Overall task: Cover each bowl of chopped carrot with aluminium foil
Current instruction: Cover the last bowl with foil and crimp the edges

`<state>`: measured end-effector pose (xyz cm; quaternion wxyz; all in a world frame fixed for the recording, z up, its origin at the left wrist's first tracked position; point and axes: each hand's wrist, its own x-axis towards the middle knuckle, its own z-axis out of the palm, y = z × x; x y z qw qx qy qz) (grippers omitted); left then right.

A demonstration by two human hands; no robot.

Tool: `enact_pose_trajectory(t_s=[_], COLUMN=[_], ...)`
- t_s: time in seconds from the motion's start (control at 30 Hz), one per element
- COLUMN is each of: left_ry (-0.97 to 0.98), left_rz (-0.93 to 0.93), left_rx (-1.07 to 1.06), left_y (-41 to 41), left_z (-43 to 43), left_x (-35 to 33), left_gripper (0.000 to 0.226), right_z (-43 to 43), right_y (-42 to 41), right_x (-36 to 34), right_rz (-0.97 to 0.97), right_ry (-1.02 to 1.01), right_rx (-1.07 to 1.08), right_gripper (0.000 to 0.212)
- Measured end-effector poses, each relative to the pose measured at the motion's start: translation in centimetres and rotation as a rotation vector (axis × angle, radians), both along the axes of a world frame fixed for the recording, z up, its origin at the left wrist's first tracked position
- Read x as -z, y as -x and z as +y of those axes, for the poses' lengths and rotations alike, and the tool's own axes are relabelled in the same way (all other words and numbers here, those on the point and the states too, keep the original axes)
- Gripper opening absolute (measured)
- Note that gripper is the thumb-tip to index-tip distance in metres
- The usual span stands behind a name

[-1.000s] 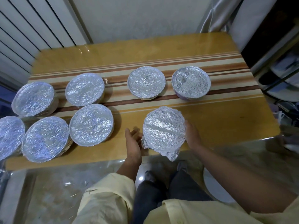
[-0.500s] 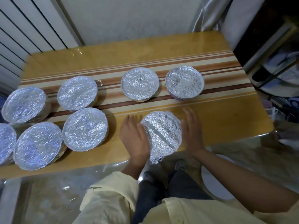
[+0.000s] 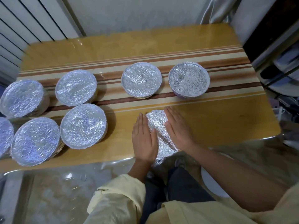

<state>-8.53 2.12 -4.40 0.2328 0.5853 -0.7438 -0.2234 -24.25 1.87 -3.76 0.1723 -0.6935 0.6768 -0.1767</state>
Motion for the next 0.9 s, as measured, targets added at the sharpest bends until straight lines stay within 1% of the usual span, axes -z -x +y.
enact_pose_trajectory(t_s=[0.13, 0.27, 0.43, 0.57, 0.63, 0.73, 0.8, 0.83, 0.9], left_ry=[-0.050, -0.073, -0.070, -0.048, -0.045, -0.065, -0.084, -0.083, -0.091], left_rz=[0.193, 0.292, 0.298, 0.294, 0.288, 0.298, 0.249, 0.208, 0.163], left_rx=[-0.067, -0.107, -0.118, -0.110, -0.100, -0.095, -0.165, -0.221, -0.315], left_y=[-0.1, 0.0, -0.1, -0.2, -0.2, -0.6, -1.2, -1.4, -1.6], left_z=[0.0, 0.1, 0.2, 0.2, 0.0, -0.1, -0.3, -0.3, -0.1], left_x=[-0.2, -0.1, 0.4, 0.6, 0.6, 0.1, -0.2, -0.4, -0.8], left_gripper=[0.059, 0.064, 0.063, 0.062, 0.062, 0.062, 0.065, 0.066, 0.068], right_z=[0.0, -0.1, 0.0, 0.0, -0.1, -0.1, -0.3, -0.3, 0.0], right_y=[0.1, 0.5, 0.6, 0.6, 0.6, 0.5, 0.6, 0.8, 1.2], right_x=[0.4, 1.0, 1.4, 1.5, 1.3, 0.6, 0.2, 0.2, 0.1], right_rz=[-0.127, -0.212, -0.235, -0.232, -0.272, -0.438, -0.559, -0.597, -0.602], right_ry=[0.003, 0.012, 0.039, 0.043, 0.050, -0.022, -0.158, -0.202, -0.193], right_rx=[0.041, 0.065, 0.064, 0.066, 0.079, 0.221, 0.369, 0.419, 0.434], right_gripper=[0.058, 0.057, 0.062, 0.053, 0.052, 0.046, 0.039, 0.034, 0.030])
